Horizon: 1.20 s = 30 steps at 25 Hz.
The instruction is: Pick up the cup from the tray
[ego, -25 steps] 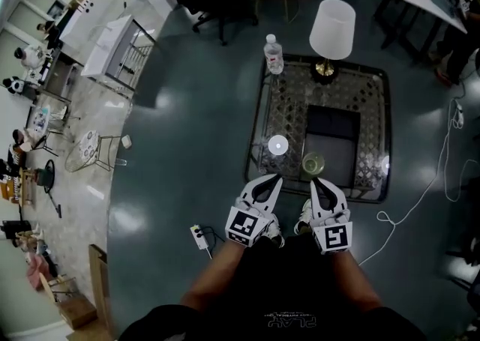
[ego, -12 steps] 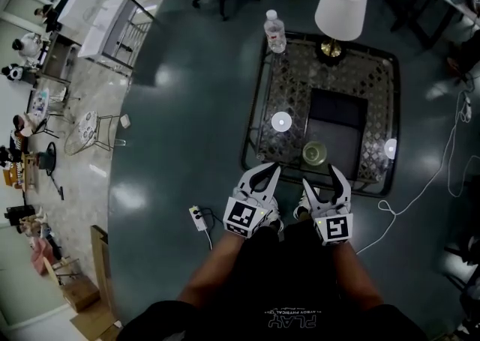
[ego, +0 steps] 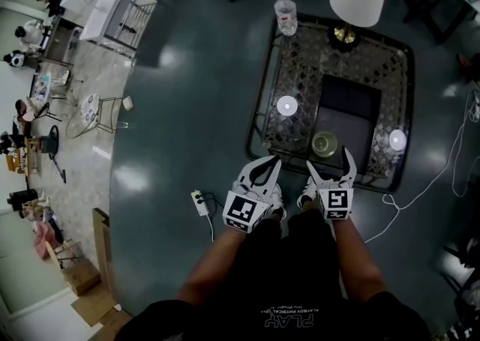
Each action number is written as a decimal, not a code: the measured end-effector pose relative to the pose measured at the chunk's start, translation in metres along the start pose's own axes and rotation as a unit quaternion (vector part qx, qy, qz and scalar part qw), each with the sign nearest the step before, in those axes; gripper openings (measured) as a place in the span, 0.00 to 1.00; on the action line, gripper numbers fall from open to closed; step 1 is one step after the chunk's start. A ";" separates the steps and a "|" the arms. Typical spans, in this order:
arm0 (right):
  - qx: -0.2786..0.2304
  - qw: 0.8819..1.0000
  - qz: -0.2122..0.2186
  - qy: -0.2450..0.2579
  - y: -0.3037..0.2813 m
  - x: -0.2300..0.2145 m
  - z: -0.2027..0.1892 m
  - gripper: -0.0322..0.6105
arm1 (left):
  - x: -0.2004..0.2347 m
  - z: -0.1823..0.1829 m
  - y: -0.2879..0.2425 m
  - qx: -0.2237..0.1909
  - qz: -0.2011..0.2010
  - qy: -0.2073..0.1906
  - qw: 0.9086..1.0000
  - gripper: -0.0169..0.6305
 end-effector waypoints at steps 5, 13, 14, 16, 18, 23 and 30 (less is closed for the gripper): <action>0.017 1.000 0.002 -0.006 -0.021 -0.008 -0.012 0.76 | 0.004 -0.010 0.010 0.007 0.017 0.004 1.000 0.04; 0.030 0.999 0.015 -0.005 -0.046 -0.010 -0.014 0.76 | 0.009 -0.018 0.020 0.012 0.043 0.013 0.999 0.04; 0.031 0.999 0.015 -0.006 -0.048 -0.011 -0.014 0.76 | 0.009 -0.019 0.020 0.012 0.045 0.014 0.999 0.04; 0.032 0.999 0.016 -0.007 -0.049 -0.011 -0.015 0.76 | 0.008 -0.018 0.021 0.011 0.047 0.017 0.999 0.04; 0.032 0.999 0.020 -0.003 -0.050 -0.011 -0.013 0.76 | 0.007 -0.018 0.021 0.011 0.046 0.018 0.999 0.04; 0.034 0.999 0.027 0.010 -0.056 -0.010 -0.008 0.75 | 0.008 -0.023 0.018 0.016 0.049 0.020 0.998 0.04; 0.030 0.999 0.020 0.016 -0.062 -0.016 -0.006 0.68 | 0.008 -0.027 0.014 0.020 0.047 0.022 0.998 0.04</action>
Point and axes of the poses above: the fingertips, and each gripper's own axes: y backward along the fingers, x to its left, z out of its top, the point moved 5 cm from there along y, backward along the fingers, and after that the axes turned 4 degrees about z, right-handed, at the moved point
